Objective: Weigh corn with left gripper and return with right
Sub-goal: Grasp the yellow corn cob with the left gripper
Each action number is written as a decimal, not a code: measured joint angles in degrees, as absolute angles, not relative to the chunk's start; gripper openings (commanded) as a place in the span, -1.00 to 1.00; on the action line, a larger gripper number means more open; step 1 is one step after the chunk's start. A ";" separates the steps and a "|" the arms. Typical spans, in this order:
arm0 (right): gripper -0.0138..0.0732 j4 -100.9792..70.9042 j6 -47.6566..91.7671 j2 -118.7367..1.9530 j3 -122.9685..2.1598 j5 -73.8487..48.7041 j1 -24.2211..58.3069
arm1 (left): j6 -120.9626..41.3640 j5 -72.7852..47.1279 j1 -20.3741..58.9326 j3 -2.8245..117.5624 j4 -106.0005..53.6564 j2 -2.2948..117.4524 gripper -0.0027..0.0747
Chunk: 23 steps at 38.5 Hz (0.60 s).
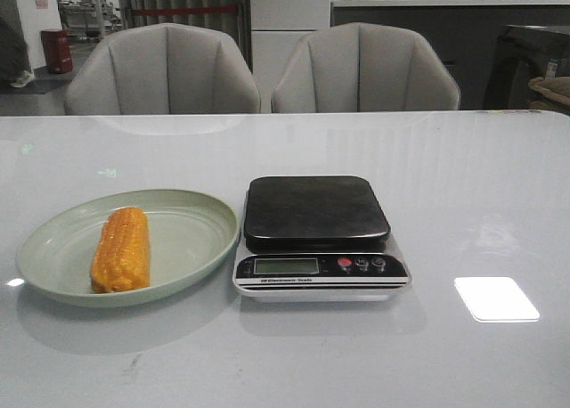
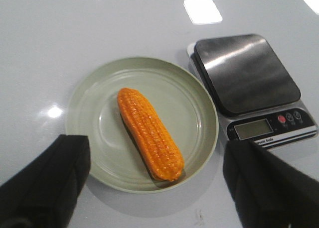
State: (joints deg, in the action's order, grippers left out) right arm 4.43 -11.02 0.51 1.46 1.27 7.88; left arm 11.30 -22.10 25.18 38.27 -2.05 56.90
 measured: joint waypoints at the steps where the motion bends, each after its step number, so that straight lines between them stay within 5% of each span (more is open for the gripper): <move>1: -0.24 4.43 -11.02 0.51 1.46 1.27 7.88 | 11.60 -21.98 25.58 38.96 -2.05 58.90 0.60; 23: -0.24 4.43 -11.02 0.51 1.46 1.27 7.88 | 18.66 -23.23 26.67 52.56 -3.54 91.13 0.60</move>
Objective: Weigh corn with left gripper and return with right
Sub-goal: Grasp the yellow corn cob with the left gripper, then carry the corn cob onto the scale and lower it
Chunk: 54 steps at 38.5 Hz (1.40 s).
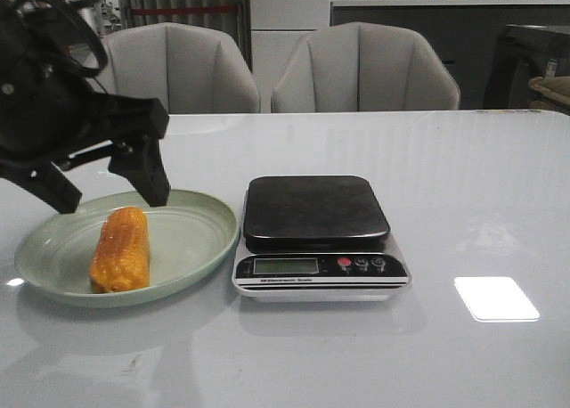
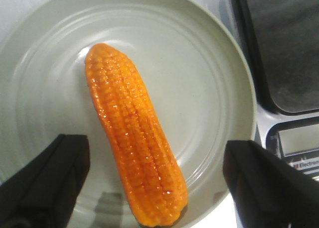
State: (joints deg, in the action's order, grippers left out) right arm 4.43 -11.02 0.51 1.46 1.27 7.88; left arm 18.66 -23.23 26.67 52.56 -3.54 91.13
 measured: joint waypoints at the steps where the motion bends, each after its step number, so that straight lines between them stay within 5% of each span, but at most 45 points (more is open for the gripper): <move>1: -0.24 4.43 -11.02 0.51 1.46 1.27 7.88 | 18.65 -23.62 26.67 53.02 -3.74 92.00 0.60; 12: -0.24 4.43 -11.02 0.51 1.46 1.27 7.88 | 18.78 -28.15 26.67 55.82 -5.07 100.65 0.52; 23: -0.24 4.43 -11.02 0.51 1.46 1.27 7.88 | 18.78 -29.19 28.00 57.87 -6.29 102.38 -0.65; 50: -0.24 4.43 -11.02 0.51 1.46 1.27 7.88 | 18.68 -33.58 37.65 80.72 -6.54 108.29 -0.60; 54: -0.24 4.43 -11.02 0.51 1.46 1.27 7.88 | 18.68 -33.58 38.71 82.17 -7.05 110.35 -0.47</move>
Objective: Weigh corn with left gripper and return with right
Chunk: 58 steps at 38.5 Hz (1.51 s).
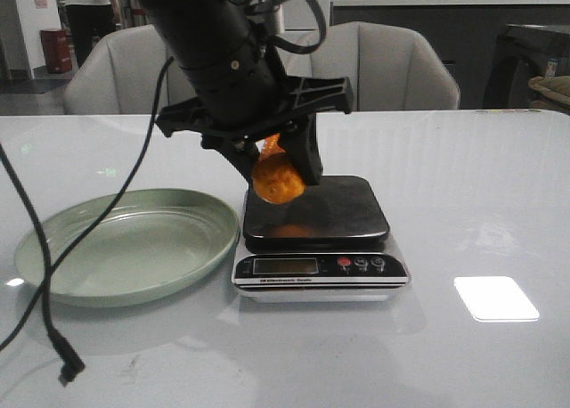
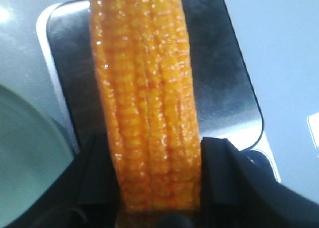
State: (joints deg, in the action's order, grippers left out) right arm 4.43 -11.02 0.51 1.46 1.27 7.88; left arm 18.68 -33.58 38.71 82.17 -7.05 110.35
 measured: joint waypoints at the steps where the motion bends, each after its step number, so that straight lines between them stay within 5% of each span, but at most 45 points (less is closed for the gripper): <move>1: -0.24 4.43 -11.02 0.51 1.46 1.27 7.88 | 18.68 -33.58 38.78 82.43 -7.31 110.93 -0.42; 8: -0.24 4.43 -11.02 0.51 1.46 1.27 7.88 | 18.68 -32.32 39.04 82.92 -10.30 113.58 0.30; 11: -0.24 4.43 -11.02 0.51 1.46 1.27 7.88 | 18.68 -31.96 39.04 82.92 -10.77 114.59 0.46; 34: -0.24 4.43 -11.02 0.51 1.46 1.27 7.88 | 20.01 -35.49 39.04 82.53 0.00 104.84 0.44; 58: -0.24 4.43 -11.02 0.51 1.46 1.27 7.88 | 22.13 -34.81 39.04 51.51 10.41 60.39 0.44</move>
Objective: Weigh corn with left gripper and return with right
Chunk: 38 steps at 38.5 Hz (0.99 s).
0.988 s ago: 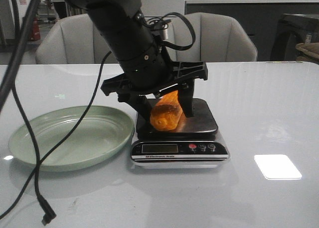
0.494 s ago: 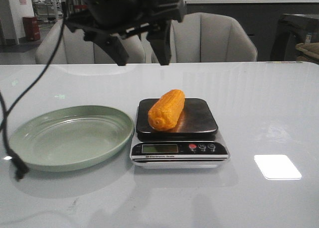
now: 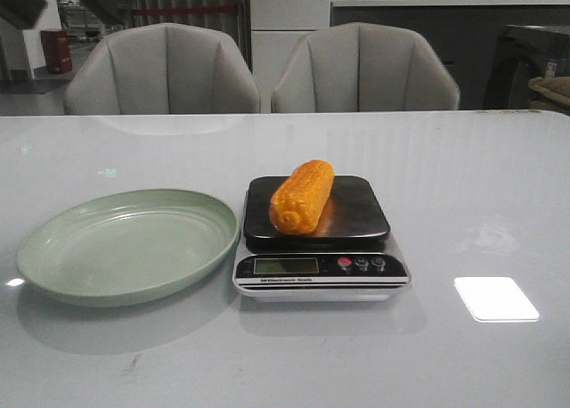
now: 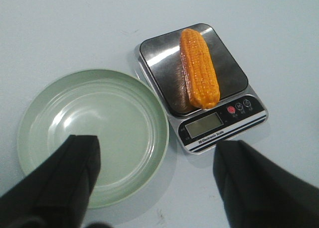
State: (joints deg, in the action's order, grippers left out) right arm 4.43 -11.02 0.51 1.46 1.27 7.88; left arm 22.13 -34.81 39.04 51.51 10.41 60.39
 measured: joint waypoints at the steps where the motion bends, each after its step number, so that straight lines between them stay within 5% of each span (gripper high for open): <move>1: -0.24 4.43 -11.02 0.51 1.46 1.27 7.88 | 22.13 -34.70 39.04 50.54 10.86 58.36 0.44; 24: -0.24 4.43 -11.02 0.51 1.46 1.27 7.88 | 21.67 -36.04 39.04 29.08 15.84 17.15 -0.09; 32: -0.24 4.43 -11.02 0.51 1.46 1.27 7.88 | 21.04 -36.41 39.04 25.07 16.20 5.53 -0.64; 38: -0.24 4.43 -11.02 0.51 1.46 1.27 7.88 | 20.51 -36.56 39.04 22.09 16.23 -0.22 -0.61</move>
